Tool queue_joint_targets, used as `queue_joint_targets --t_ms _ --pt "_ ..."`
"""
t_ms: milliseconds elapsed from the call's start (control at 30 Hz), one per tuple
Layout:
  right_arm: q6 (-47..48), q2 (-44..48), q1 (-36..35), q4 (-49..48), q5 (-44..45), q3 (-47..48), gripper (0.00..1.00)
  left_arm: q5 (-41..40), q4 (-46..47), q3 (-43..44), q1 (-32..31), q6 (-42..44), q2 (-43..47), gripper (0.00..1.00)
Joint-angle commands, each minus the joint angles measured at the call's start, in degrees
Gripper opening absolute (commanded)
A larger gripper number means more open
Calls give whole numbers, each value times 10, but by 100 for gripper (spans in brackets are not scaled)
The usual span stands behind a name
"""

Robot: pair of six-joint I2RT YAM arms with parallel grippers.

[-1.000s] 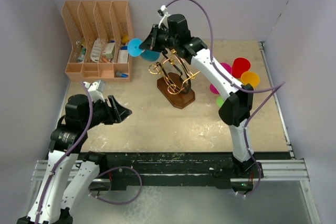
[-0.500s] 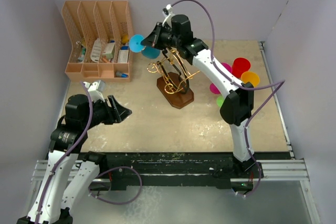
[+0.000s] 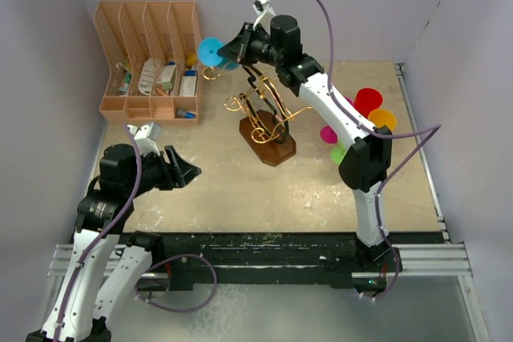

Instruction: Take the wine glass off the wine glass rack

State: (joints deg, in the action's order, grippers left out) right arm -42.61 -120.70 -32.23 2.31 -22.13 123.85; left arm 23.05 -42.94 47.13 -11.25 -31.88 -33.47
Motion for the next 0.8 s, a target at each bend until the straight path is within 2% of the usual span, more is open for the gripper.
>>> queue_joint_targets --t_ms 0,200,333,467,633,767 --pt "89 89 1 -55 -3 24 0 -7 18 15 4 4 2 60" --pt "224 204 -15 -35 27 -31 0 -7 21 15 3 1 1 60" --pt "331 332 -46 -35 97 -142 0 7 29 17 3 -16 2 60" --pt "414 424 -86 42 170 -200 0 39 57 33 4 -58 -3 60" --pt "510 536 -200 107 309 -299 0 120 108 75 3 -161 -31 60" --pt "568 576 -317 173 489 -355 0 182 128 117 4 -236 -59 61"
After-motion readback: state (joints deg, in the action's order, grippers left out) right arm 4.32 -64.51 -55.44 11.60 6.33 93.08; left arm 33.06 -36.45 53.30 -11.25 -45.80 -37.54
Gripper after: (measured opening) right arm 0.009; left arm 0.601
